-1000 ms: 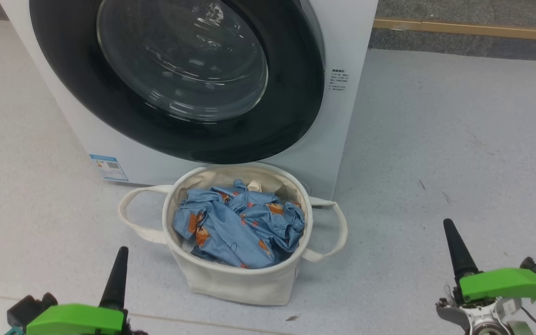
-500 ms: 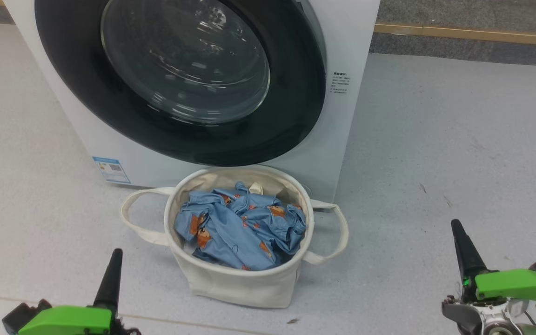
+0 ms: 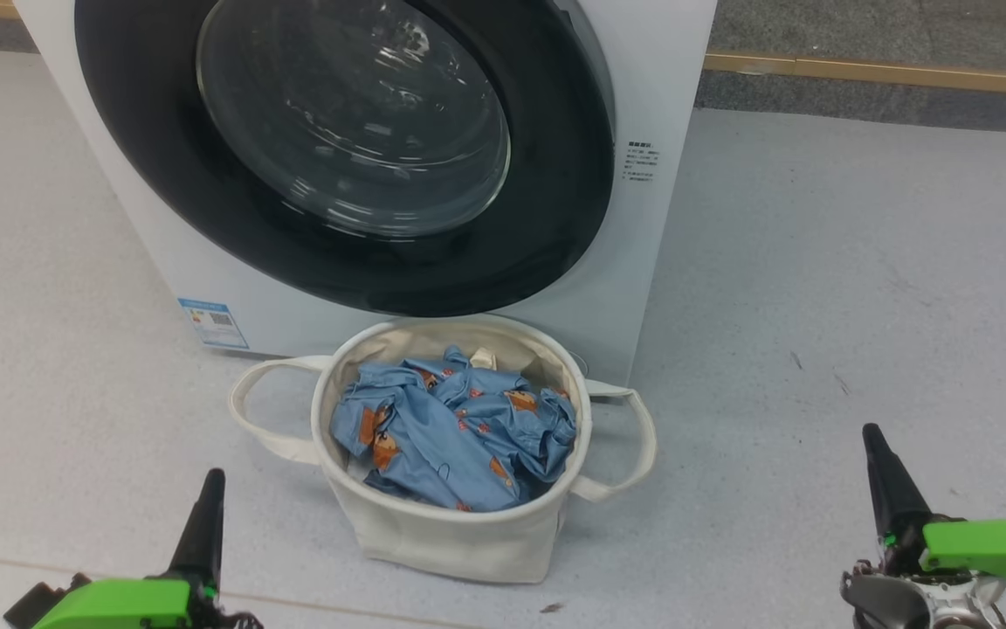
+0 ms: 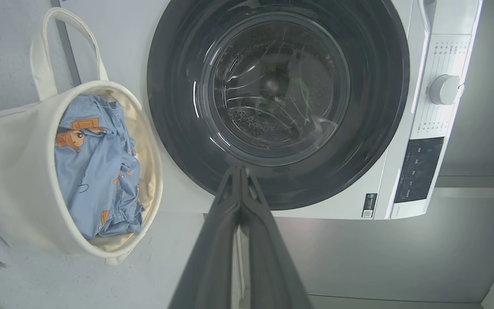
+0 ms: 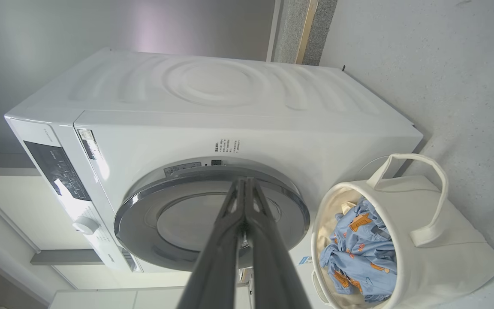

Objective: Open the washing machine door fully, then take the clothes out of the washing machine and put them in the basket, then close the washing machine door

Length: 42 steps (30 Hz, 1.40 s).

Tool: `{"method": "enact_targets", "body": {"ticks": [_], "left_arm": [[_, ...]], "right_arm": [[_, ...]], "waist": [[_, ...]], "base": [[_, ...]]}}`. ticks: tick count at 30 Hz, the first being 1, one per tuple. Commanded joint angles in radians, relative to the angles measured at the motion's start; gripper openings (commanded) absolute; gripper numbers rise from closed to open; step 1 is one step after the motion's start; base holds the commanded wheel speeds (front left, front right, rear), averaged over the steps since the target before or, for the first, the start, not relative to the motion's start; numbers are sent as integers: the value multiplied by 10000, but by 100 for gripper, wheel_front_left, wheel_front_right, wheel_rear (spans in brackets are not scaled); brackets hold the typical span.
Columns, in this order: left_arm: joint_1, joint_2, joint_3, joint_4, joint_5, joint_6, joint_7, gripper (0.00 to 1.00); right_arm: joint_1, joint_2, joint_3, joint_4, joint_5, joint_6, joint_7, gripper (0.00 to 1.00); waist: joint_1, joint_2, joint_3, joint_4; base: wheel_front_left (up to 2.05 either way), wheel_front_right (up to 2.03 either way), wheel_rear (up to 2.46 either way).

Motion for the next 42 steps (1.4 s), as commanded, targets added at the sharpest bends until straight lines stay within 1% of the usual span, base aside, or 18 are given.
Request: {"method": "enact_targets", "body": {"ticks": [1, 8, 42], "left_arm": [[-258, 22, 440, -263, -177, -108, 92, 0], [-252, -131, 705, -207, -711, -147, 298, 0], [-256, -164, 754, -206, -684, -148, 336, 0]], "right_arm": [[-169, -36, 101, -334, 241, 6, 112, 0], [-117, -6, -109, -333, 931, 6, 322, 0], [-126, 78, -231, -325, 844, 6, 421, 0]], "waist": [[0, 0, -7, 4], [0, 0, -57, 29], [0, 0, -58, 29]], "base": [[0, 0, 0], [0, 0, 0], [0, 0, 0]]}}
